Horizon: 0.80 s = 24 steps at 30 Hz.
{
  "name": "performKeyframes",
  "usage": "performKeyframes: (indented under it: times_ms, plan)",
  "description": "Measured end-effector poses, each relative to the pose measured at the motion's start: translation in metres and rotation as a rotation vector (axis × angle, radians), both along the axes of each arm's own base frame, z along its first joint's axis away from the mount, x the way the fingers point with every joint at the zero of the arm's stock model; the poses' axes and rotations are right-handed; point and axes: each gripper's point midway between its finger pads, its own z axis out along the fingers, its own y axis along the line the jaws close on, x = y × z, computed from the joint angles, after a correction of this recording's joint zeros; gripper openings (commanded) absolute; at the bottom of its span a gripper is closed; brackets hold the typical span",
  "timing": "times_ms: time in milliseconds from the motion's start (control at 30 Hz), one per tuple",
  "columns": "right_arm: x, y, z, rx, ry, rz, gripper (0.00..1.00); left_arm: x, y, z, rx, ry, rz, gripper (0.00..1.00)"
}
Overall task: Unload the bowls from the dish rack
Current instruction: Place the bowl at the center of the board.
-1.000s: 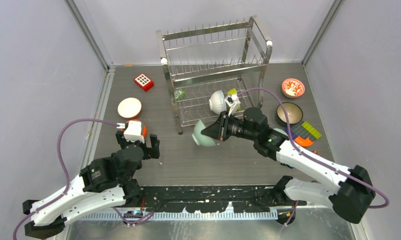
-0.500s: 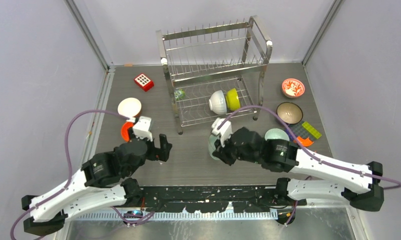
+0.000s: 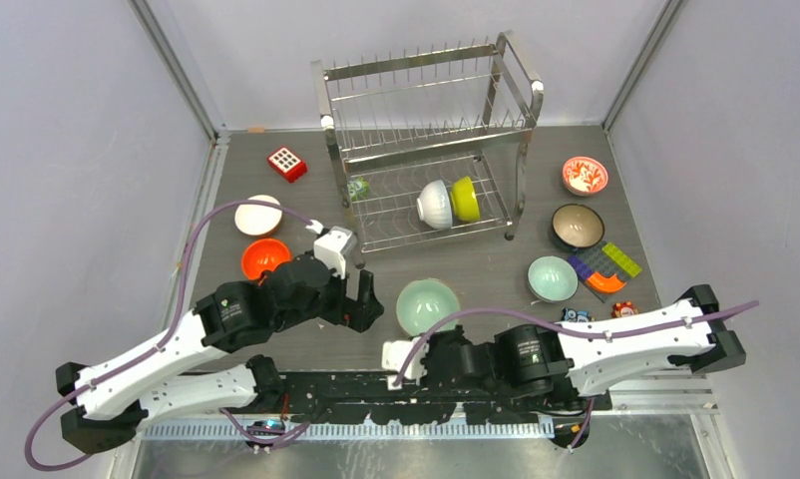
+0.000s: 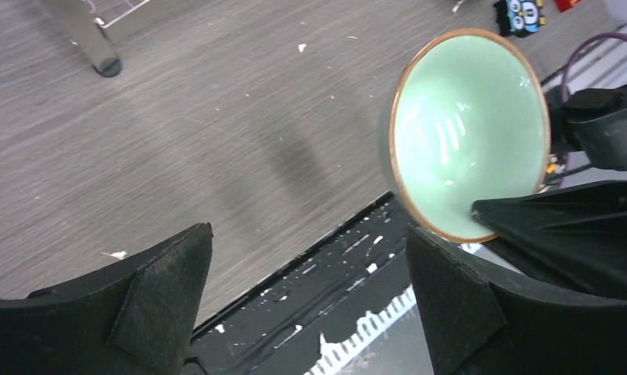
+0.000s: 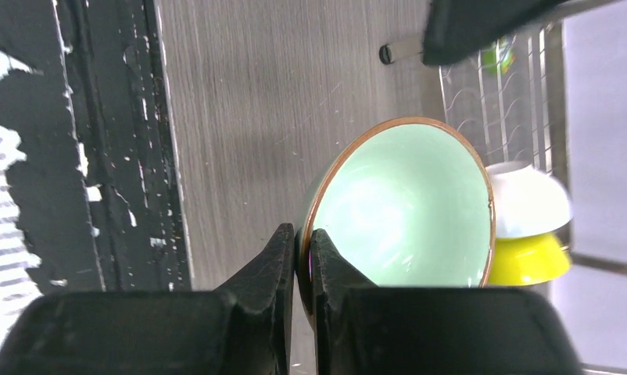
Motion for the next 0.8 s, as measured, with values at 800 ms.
performKeyframes:
  times_ms: [800]
  plan:
    - [-0.019, 0.029, -0.012, -0.162, -0.215, 0.198, 0.01, -0.006, -0.027, -0.012, -0.021, 0.093, -0.041, 0.64]
